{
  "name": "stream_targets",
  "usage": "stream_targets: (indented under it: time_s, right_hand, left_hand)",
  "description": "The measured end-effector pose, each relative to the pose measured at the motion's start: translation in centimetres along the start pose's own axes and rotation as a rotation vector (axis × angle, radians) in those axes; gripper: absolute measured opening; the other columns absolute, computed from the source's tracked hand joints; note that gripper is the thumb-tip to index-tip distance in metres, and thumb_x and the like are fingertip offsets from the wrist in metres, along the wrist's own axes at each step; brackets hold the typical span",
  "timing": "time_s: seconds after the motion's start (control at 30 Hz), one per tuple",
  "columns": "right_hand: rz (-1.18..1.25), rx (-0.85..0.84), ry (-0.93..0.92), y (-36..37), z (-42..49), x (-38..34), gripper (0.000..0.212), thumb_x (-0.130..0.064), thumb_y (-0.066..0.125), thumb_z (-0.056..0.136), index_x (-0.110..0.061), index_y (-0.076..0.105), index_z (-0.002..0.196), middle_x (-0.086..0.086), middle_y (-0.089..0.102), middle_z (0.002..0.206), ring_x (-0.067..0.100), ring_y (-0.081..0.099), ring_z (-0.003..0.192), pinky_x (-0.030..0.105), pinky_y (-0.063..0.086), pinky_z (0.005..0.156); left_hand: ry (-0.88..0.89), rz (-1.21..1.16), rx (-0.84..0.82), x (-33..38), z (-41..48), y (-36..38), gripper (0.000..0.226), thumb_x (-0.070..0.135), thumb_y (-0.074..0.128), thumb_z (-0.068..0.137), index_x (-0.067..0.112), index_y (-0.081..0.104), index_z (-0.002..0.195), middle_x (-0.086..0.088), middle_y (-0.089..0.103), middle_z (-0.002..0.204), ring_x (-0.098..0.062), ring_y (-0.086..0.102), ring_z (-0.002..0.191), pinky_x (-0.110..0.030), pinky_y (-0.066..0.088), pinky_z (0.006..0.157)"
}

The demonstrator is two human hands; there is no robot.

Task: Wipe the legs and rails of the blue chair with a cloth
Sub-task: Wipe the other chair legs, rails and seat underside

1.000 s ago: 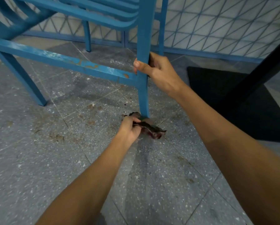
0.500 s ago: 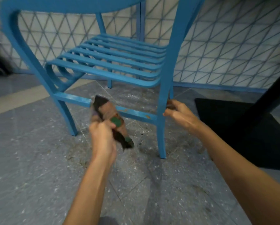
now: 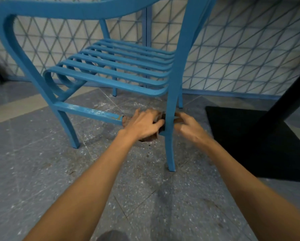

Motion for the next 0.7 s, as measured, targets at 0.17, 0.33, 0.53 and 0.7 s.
stream_targets:
  time_s: [0.17, 0.33, 0.53, 0.7]
  right_hand:
    - [0.312, 0.153, -0.145, -0.1, 0.1, -3.1, 0.052, -0.030, 0.053, 0.078, -0.020, 0.051, 0.128, -0.004, 0.061, 0.119, 0.009, 0.057, 0.108, 0.026, 0.047, 0.088]
    - [0.119, 0.213, -0.222, 1.3, 0.4, -4.3, 0.033, -0.048, 0.045, 0.095, -0.020, 0.048, 0.113, -0.009, 0.061, 0.092, 0.010, 0.060, 0.095, 0.035, 0.048, 0.090]
    - [0.045, 0.162, -0.253, 1.2, 0.4, -4.2, 0.034, -0.044, 0.037, 0.099, -0.018, 0.040, 0.119, -0.010, 0.056, 0.093, 0.004, 0.058, 0.092, 0.020, 0.044, 0.079]
    - [0.058, 0.183, -0.275, 1.4, 0.4, -4.2, 0.033, -0.041, 0.037, 0.100, -0.015, 0.039, 0.120, -0.010, 0.055, 0.092, 0.013, 0.059, 0.092, 0.029, 0.048, 0.082]
  left_hand:
    - [0.129, 0.216, -0.073, -1.0, -0.1, 3.3, 0.043, 0.044, 0.020, 0.099, 0.034, 0.033, 0.139, 0.004, 0.054, 0.135, -0.022, 0.047, 0.119, -0.048, 0.023, 0.103]
    - [0.220, 0.341, 0.037, -3.5, -1.2, 3.0, 0.055, 0.056, 0.016, 0.096, 0.028, 0.036, 0.140, 0.008, 0.056, 0.122, -0.015, 0.047, 0.111, -0.039, 0.027, 0.098]
    - [-0.156, 0.384, 0.123, -7.7, -0.5, 1.2, 0.044, 0.043, 0.018, 0.098, 0.026, 0.056, 0.111, 0.001, 0.063, 0.113, -0.022, 0.051, 0.103, -0.045, 0.028, 0.098]
    - [-0.085, 0.267, 0.273, 0.0, -1.0, 5.7, 0.048, 0.039, 0.015, 0.099, 0.022, 0.059, 0.105, 0.002, 0.063, 0.103, -0.022, 0.053, 0.099, -0.047, 0.026, 0.105]
Point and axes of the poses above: each hand's wrist, its own z-axis towards the middle knuckle, its own y-axis out of the palm, x = y × z, the point moved 3 cm from there along z, towards the middle knuckle
